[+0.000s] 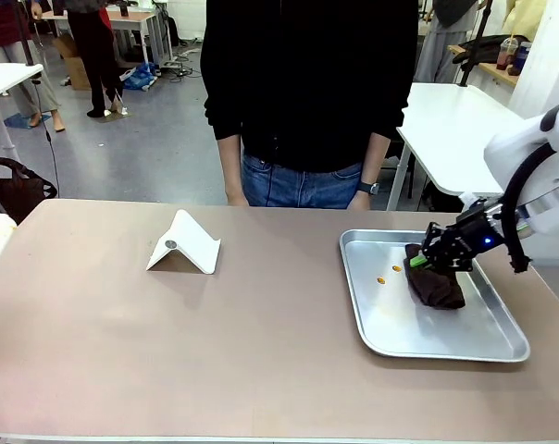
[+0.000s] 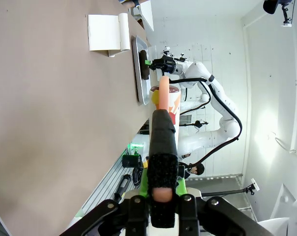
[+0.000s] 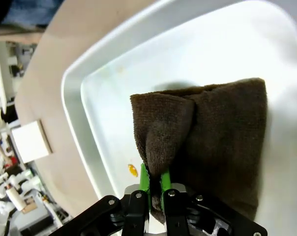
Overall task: Clean the surface of the table.
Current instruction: Clean the area not pointed to by the person.
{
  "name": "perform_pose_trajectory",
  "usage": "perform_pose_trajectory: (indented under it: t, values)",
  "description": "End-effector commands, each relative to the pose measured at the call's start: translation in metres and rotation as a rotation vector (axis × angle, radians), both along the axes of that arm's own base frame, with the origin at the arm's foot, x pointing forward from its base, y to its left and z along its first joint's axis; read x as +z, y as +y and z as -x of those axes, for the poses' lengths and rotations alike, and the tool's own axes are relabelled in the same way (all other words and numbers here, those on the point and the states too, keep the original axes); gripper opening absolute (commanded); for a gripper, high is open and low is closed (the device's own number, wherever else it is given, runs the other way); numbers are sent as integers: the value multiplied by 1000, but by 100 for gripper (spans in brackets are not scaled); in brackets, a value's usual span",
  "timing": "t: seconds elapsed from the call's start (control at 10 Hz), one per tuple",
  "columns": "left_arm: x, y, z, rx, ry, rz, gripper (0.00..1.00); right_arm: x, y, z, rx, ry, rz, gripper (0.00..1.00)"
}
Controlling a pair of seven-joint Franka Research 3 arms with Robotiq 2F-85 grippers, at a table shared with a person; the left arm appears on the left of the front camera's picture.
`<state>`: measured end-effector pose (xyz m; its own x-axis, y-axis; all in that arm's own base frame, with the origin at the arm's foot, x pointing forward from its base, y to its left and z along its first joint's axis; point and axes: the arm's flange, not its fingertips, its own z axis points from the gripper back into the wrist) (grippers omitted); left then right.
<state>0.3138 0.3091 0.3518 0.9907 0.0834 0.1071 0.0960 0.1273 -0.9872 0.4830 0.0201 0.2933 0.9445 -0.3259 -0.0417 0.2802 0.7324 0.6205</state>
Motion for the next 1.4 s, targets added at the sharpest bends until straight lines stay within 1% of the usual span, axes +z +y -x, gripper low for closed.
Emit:
perform_pose_trajectory:
  t: [0.0, 0.3, 0.6, 0.9, 1.3]
  values:
    - [4, -1, 3, 1, 1, 0, 22, -7, 20, -7, 76, -13, -41, 10]
    - [4, -1, 3, 1, 1, 0, 22, -22, 67, -10, 208, 16, -51, 10]
    - [4, -1, 3, 1, 1, 0, 22, -37, 96, -7, 302, 59, -46, 10]
    - [4, -1, 3, 1, 1, 0, 22, -39, 91, -7, 291, 56, -47, 10]
    - [4, -1, 3, 1, 1, 0, 22, -30, 49, -9, 171, -1, -37, 10]
